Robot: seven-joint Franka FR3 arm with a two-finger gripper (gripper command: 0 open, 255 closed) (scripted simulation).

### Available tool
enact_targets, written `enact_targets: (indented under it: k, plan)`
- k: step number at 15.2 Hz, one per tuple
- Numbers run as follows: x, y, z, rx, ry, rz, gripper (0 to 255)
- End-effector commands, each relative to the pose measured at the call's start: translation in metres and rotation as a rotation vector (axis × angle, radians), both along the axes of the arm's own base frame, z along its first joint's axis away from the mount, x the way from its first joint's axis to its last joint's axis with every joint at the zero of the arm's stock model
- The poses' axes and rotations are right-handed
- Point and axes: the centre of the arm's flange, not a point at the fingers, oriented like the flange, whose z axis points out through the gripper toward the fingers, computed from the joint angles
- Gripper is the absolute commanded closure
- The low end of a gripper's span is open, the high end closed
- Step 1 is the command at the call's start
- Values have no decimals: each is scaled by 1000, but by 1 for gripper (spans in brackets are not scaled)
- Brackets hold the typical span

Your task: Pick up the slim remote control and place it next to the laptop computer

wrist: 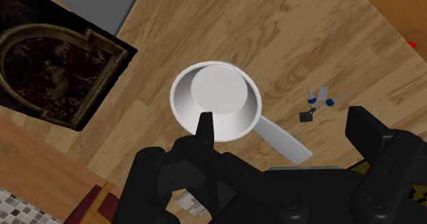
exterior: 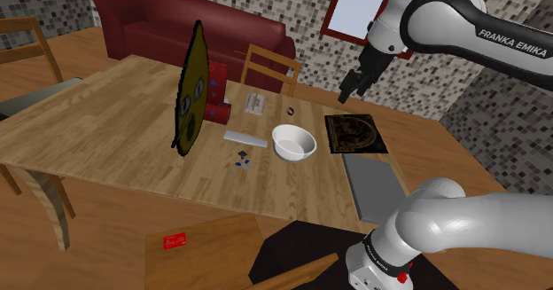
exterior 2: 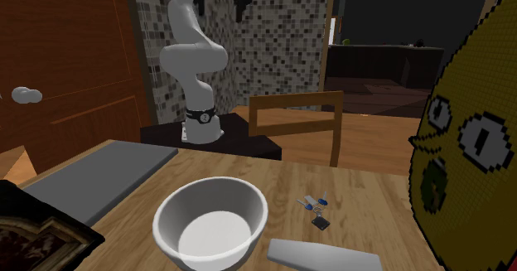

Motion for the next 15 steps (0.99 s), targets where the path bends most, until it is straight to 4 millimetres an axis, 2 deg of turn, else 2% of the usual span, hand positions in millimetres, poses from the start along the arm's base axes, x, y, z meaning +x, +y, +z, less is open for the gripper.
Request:
enact_targets:
  k: [1, 8, 15]
  plan:
    - [0, 0, 0, 0, 0, 0, 0]
    - [68, -19, -62, 11, 29, 138, 0]
    - [136, -27, -127, 22, 57, 276, 0]
